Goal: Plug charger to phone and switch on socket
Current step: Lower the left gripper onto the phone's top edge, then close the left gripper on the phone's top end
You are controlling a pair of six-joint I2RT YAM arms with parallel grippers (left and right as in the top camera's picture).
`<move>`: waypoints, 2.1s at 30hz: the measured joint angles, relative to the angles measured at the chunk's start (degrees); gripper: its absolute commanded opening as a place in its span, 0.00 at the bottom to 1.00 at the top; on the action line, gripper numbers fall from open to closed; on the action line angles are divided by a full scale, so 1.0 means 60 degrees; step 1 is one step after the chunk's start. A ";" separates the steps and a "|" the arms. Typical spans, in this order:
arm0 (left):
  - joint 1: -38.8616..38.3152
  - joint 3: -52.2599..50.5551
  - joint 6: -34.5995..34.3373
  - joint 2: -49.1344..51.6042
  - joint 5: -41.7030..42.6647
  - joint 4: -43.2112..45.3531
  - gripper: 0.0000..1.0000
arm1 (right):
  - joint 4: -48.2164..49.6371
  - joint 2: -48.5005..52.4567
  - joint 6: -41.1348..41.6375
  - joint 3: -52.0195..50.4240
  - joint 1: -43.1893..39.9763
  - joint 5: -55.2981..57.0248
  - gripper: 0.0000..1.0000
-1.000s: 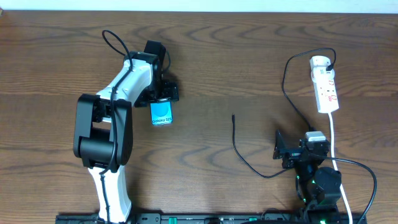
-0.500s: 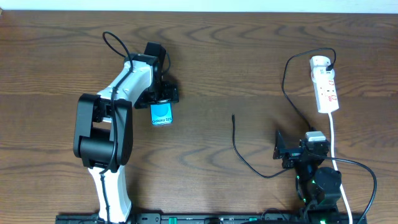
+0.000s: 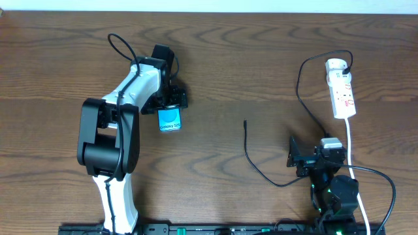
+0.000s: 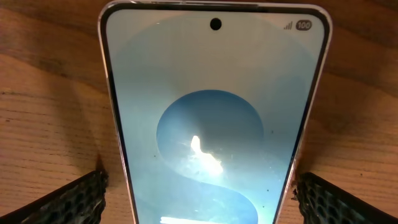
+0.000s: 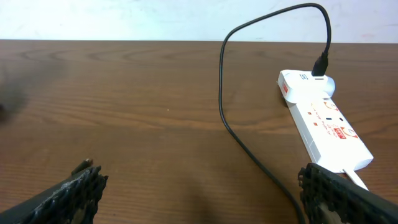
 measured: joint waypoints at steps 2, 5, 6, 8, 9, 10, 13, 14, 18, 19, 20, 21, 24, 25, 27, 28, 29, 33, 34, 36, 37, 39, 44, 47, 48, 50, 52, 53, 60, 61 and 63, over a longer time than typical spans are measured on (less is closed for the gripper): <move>0.0000 0.0000 0.0000 0.0000 -0.0007 0.0000 0.98 | 0.0000 0.0000 0.0000 0.0000 0.0000 0.0000 0.99; 0.0000 -0.0004 0.0000 0.0004 -0.0025 0.0007 0.98 | 0.0000 0.0000 0.0000 0.0000 0.0000 0.0000 0.99; 0.0000 -0.0004 0.0000 0.0004 -0.0025 0.0015 0.98 | 0.0000 0.0000 0.0000 0.0000 0.0000 0.0000 0.99; 0.0000 -0.0007 0.0000 0.0004 -0.0025 0.0018 0.98 | 0.0000 0.0000 0.0000 0.0000 0.0000 0.0000 0.99; 0.0000 -0.0007 0.0000 0.0004 -0.0029 0.0022 1.00 | 0.0000 0.0000 0.0000 0.0000 0.0000 0.0000 0.99; 0.0000 -0.0007 0.0000 0.0004 -0.0029 0.0025 0.98 | 0.0004 0.0000 0.0000 0.0000 0.0000 0.0000 0.99; 0.0000 -0.0007 -0.0004 0.0004 -0.0058 0.0033 0.89 | 0.0000 0.0000 -0.0004 0.0000 0.0000 0.0000 0.99; 0.0000 -0.0007 -0.0007 0.0004 -0.0062 0.0029 0.86 | 0.0004 0.0000 0.0000 0.0000 0.0000 0.0000 0.99; 0.0000 -0.0007 -0.0029 0.0004 -0.0062 0.0044 0.75 | 0.0000 0.0000 -0.0004 0.0000 0.0000 0.0000 0.99; 0.0000 -0.0007 -0.0022 0.0004 -0.0058 0.0044 0.73 | 0.0000 0.0000 0.0000 0.0000 0.0000 0.0000 0.99; 0.0000 -0.0007 -0.0029 0.0004 -0.0062 0.0044 0.72 | 0.0004 0.0000 -0.0004 0.0000 0.0000 0.0000 0.99; 0.0000 -0.0007 -0.0025 0.0004 -0.0058 0.0044 0.70 | 0.0004 0.0000 -0.0004 0.0000 0.0000 0.0000 0.99; 0.0000 -0.0007 -0.0029 0.0004 -0.0058 0.0033 0.64 | 0.0000 0.0000 -0.0004 0.0000 0.0000 0.0000 0.99; 0.0000 -0.0007 -0.0029 0.0004 -0.0058 0.0033 0.63 | 0.0000 0.0000 -0.0004 0.0000 0.0000 0.0000 0.99; 0.0000 -0.0007 -0.0033 0.0004 -0.0058 0.0033 0.59 | 0.0000 0.0000 -0.0004 0.0000 0.0000 0.0000 0.99; 0.0000 -0.0007 -0.0033 0.0004 -0.0058 0.0033 0.59 | 0.0000 0.0000 -0.0004 0.0000 0.0000 0.0000 0.99; 0.0000 -0.0007 -0.0033 0.0004 -0.0058 0.0033 0.59 | 0.0000 0.0000 -0.0004 0.0000 0.0000 0.0000 0.99; 0.0000 -0.0007 -0.0033 0.0004 -0.0058 0.0033 0.58 | 0.0004 0.0000 -0.0004 0.0000 0.0000 0.0000 0.99; 0.0000 -0.0007 -0.0033 0.0004 -0.0058 0.0033 0.58 | 0.0004 0.0000 -0.0004 0.0000 0.0000 0.0000 0.99; 0.0000 -0.0007 -0.0033 0.0004 -0.0058 0.0033 0.58 | 0.0000 0.0000 0.0000 0.0000 0.0000 0.0000 0.99; 0.0000 -0.0007 -0.0033 0.0004 -0.0058 0.0033 0.58 | 0.0000 0.0000 0.0000 0.0000 0.0000 0.0000 0.99; 0.0000 -0.0007 -0.0033 0.0004 -0.0058 0.0033 0.58 | 0.0000 0.0000 -0.0004 0.0000 0.0000 0.0000 0.99; 0.0000 -0.0007 -0.0033 0.0004 -0.0058 0.0033 0.51 | 0.0000 0.0000 0.0000 0.0000 0.0000 0.0000 0.99; 0.0000 -0.0007 -0.0033 0.0004 -0.0058 0.0033 0.43 | 0.0000 0.0000 0.0000 0.0000 0.0000 0.0000 0.99; 0.0000 -0.0007 -0.0033 0.0004 -0.0058 0.0033 0.38 | 0.0000 0.0000 0.0000 0.0000 0.0000 0.0000 0.99; 0.0000 -0.0007 -0.0033 0.0004 -0.0058 0.0033 0.30 | 0.0000 0.0000 -0.0004 0.0000 0.0000 0.0000 0.99; 0.0000 -0.0007 -0.0033 0.0004 -0.0058 0.0033 0.21 | 0.0000 0.0000 -0.0004 0.0000 0.0000 0.0000 0.99; 0.0000 -0.0007 -0.0033 0.0004 -0.0058 0.0029 0.14 | 0.0000 0.0000 0.0000 0.0000 0.0000 0.0000 0.99; 0.0000 -0.0007 -0.0033 0.0004 -0.0055 0.0029 0.07 | 0.0004 0.0000 0.0000 0.0000 0.0000 -0.0004 0.99; 0.0000 -0.0007 -0.0033 0.0004 -0.0058 0.0029 0.07 | 0.0000 0.0000 0.0000 0.0000 0.0000 0.0000 0.99; 0.0000 -0.0007 -0.0033 0.0004 -0.0055 0.0029 0.07 | 0.0000 0.0000 -0.0004 0.0000 0.0000 0.0000 0.99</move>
